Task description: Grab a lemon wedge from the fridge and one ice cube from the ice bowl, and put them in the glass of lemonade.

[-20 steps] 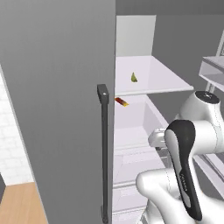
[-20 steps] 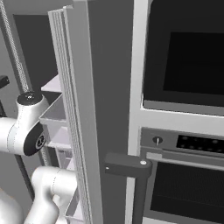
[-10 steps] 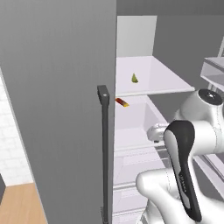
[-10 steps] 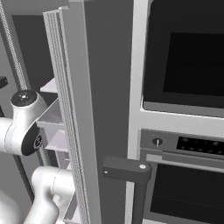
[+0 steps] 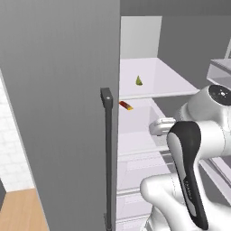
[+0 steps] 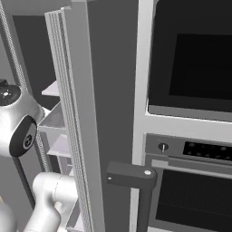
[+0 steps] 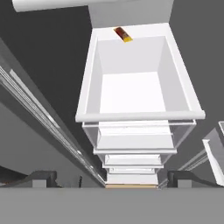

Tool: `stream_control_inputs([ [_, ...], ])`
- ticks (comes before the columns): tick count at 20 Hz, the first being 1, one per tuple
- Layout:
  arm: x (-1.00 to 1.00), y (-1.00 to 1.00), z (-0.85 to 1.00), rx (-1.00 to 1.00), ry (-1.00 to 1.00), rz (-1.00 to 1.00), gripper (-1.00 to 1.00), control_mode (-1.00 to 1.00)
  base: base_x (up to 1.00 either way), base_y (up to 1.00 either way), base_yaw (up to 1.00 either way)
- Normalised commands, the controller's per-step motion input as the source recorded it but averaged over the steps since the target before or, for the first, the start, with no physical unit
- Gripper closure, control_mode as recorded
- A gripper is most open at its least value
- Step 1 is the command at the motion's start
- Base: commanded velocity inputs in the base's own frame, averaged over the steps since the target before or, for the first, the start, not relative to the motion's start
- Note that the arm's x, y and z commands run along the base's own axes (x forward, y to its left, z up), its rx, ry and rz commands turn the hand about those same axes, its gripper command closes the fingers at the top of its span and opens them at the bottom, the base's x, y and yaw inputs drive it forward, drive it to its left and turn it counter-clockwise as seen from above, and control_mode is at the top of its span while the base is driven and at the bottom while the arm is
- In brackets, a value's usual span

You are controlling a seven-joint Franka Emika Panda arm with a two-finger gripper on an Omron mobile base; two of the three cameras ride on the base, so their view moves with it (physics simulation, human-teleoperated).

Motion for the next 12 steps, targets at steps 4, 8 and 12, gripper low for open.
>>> stream_control_inputs([
  [4, 0.15, 0.0, 0.5, 0.0, -0.09, 0.0, -1.0, -1.0, 0.0, 0.0, 0.0],
  [8, 0.26, 0.0, 0.37, -0.01, -0.16, 0.0, -1.0, -1.0, 0.0, 0.0, 0.0],
  [12, 0.38, 0.0, 0.19, -0.03, -0.22, 0.0, -1.0, -1.0, 0.0, 0.0, 0.0],
])
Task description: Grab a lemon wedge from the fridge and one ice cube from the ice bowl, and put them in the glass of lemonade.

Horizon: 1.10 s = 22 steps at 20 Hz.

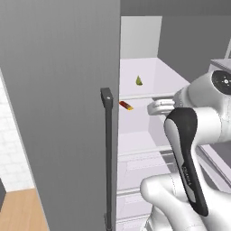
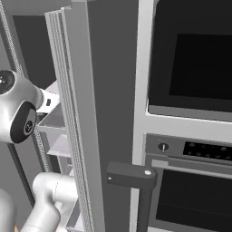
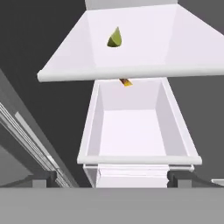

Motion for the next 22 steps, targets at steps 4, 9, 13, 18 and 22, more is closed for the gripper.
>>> stream_control_inputs([
  [4, 0.28, 0.0, 0.17, -0.01, -0.12, 0.0, -1.0, -1.0, 0.0, 0.0, 0.0],
  [9, 0.24, 0.0, 0.17, 0.0, -0.07, 0.0, -1.0, -1.0, 0.0, 0.0, 0.0],
  [13, 0.24, 0.0, 0.31, 0.0, 0.0, 0.0, -1.0, -1.0, 0.0, 0.0, 0.0],
  [18, 0.43, 0.0, 0.28, 0.01, 0.04, -0.02, -1.0, -1.0, 0.0, 0.0, 0.0],
  [22, 0.66, 0.0, 0.01, 0.01, 0.12, -0.05, -1.0, -1.0, 0.0, 0.0, 0.0],
])
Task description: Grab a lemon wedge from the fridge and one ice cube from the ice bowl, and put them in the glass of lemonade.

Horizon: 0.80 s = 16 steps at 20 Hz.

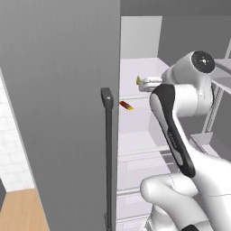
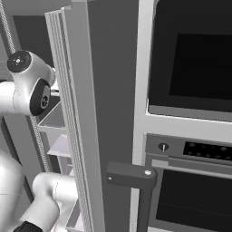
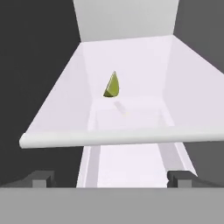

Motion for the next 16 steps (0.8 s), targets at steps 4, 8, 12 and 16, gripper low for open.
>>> stream_control_inputs([
  [4, 0.73, 0.0, 0.0, 0.0, 0.1, -0.04, -1.0, -1.0, 0.0, 0.0, 0.0],
  [8, 0.73, 0.0, -0.01, 0.0, 0.09, 0.0, -1.0, -1.0, 0.0, 0.0, 0.0],
  [12, 0.72, 0.0, -0.12, 0.02, 0.06, 0.0, -1.0, -1.0, 0.0, 0.0, 0.0],
  [16, 0.64, 0.0, -0.24, 0.01, 0.06, 0.0, -1.0, -1.0, 0.0, 0.0, 0.0],
])
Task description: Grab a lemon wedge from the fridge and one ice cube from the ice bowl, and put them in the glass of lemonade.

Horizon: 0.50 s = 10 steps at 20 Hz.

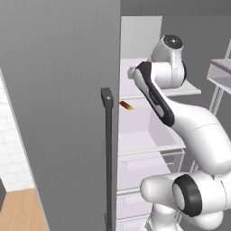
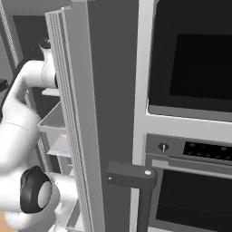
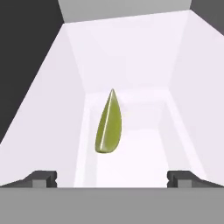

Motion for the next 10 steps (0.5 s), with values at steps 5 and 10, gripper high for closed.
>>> stream_control_inputs([
  [5, 0.54, 0.0, -0.25, 0.0, 0.09, 0.0, -1.0, -1.0, 0.0, 0.0, 0.0],
  [10, 0.56, 0.0, -0.23, 0.0, 0.12, 0.0, -1.0, -1.0, 0.0, 0.0, 0.0],
])
